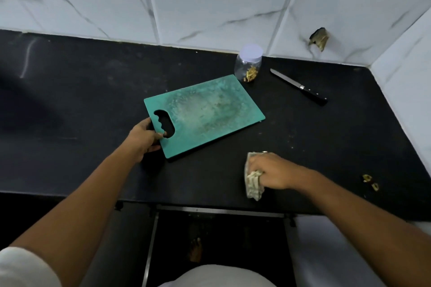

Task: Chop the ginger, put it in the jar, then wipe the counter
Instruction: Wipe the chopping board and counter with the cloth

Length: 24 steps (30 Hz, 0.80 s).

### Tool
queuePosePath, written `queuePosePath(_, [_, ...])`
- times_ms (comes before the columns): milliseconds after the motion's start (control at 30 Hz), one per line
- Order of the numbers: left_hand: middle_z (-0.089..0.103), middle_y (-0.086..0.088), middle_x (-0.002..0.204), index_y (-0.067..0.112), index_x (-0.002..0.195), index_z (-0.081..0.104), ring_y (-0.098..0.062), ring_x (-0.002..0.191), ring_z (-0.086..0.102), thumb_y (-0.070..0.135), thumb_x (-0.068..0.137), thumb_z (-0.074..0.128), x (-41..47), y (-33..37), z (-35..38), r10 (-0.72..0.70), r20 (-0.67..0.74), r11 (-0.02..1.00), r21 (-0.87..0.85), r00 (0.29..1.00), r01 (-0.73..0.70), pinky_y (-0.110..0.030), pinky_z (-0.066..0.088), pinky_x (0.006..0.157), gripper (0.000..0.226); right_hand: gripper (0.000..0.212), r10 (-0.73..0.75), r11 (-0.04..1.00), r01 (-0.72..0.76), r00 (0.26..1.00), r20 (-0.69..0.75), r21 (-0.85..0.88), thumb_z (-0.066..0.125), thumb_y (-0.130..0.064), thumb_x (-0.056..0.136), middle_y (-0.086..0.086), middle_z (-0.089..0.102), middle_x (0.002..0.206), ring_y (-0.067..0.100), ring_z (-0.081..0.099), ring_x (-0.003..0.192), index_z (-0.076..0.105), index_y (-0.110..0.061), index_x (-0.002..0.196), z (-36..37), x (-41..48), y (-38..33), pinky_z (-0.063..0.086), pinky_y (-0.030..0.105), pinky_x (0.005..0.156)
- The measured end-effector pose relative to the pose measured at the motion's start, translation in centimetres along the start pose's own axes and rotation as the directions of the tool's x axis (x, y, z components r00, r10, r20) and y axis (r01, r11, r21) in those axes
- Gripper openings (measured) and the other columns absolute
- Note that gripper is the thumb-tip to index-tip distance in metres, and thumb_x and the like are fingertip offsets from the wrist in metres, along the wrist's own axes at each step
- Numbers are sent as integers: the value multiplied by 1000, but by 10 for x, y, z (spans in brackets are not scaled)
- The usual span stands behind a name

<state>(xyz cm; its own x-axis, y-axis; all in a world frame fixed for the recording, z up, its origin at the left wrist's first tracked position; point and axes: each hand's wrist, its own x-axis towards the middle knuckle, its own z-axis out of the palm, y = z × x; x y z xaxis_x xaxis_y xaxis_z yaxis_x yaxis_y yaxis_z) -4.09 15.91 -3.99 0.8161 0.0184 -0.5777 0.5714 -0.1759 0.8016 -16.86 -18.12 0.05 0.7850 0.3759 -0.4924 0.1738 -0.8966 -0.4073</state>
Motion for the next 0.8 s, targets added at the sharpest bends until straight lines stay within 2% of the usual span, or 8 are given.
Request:
queuePosePath(100, [68, -5, 118, 27, 124, 60, -26, 106, 65, -5, 95, 58, -1, -1, 2, 25, -38, 993, 114, 999, -21, -37, 55, 75, 43, 25, 183, 972, -155, 971, -153, 179, 51, -18, 72, -5, 63, 92, 17, 63, 85, 72, -21, 85, -16, -2, 16, 51, 47, 85])
queuePosePath(200, [69, -9, 107, 14, 122, 64, -27, 93, 66, 7, 93, 67, 4, -4, 6, 118, -143, 940, 336, 983, -63, -35, 55, 63, 30, 31, 139, 986, -101, 940, -310, 136, 62, -15, 84, -1, 62, 109, 24, 63, 98, 68, -25, 114, -5, 11, -21, 52, 42, 85])
queuePosePath(300, [70, -13, 104, 10, 115, 66, -34, 89, 68, 25, 86, 77, 2, -3, 13, 203, -200, 834, 548, 959, -62, -49, 60, 77, 35, 41, 105, 994, -108, 950, -295, 5, 61, -25, 92, 5, 58, 124, 33, 64, 107, 54, -24, 133, 34, 25, -64, 52, 42, 83])
queuePosePath(433, [46, -25, 135, 5, 134, 55, -49, 122, 48, 47, 88, 74, -5, -1, 28, 261, -261, 687, 727, 929, 12, -59, 49, 97, 65, 47, 253, 956, -291, 856, -452, -17, 57, -23, 94, 7, 54, 129, 36, 65, 104, 42, -25, 139, 49, 15, -45, 53, 45, 79])
queuePosePath(567, [38, -23, 143, 7, 141, 51, -48, 132, 35, 43, 90, 73, -15, 8, 46, 385, -180, 606, 789, 905, -101, -63, 42, 101, 67, 36, 555, 814, -561, 672, -490, 152, 55, -25, 97, 8, 59, 122, 32, 66, 100, 46, -23, 131, 31, -23, 38, 51, 41, 78])
queuePosePath(667, [41, -19, 147, 14, 146, 50, -45, 134, 36, 43, 90, 74, -19, 15, 61, 470, -29, 481, 846, 882, -229, -63, 42, 103, 68, 24, 680, 718, -626, 540, -496, 305, 58, -25, 98, 8, 63, 112, 25, 62, 90, 51, -19, 120, 13, -36, 72, 46, 36, 71])
queuePosePath(733, [44, -16, 147, 17, 146, 52, -42, 135, 38, 43, 89, 74, -20, 22, 76, 499, 102, 418, 841, 860, -343, -60, 42, 106, 66, 22, 639, 752, -585, 535, -552, 303, 60, -25, 97, 4, 63, 110, 20, 59, 86, 53, -21, 118, 7, -25, 59, 46, 36, 71])
queuePosePath(800, [46, -12, 145, 20, 144, 54, -37, 135, 41, 43, 90, 74, -18, 26, 93, 494, 242, 355, 821, 835, -448, -57, 44, 108, 62, 29, 493, 860, -464, 648, -580, 213, 59, -27, 96, 1, 62, 114, 23, 64, 92, 54, -26, 124, 13, -4, 26, 51, 38, 75])
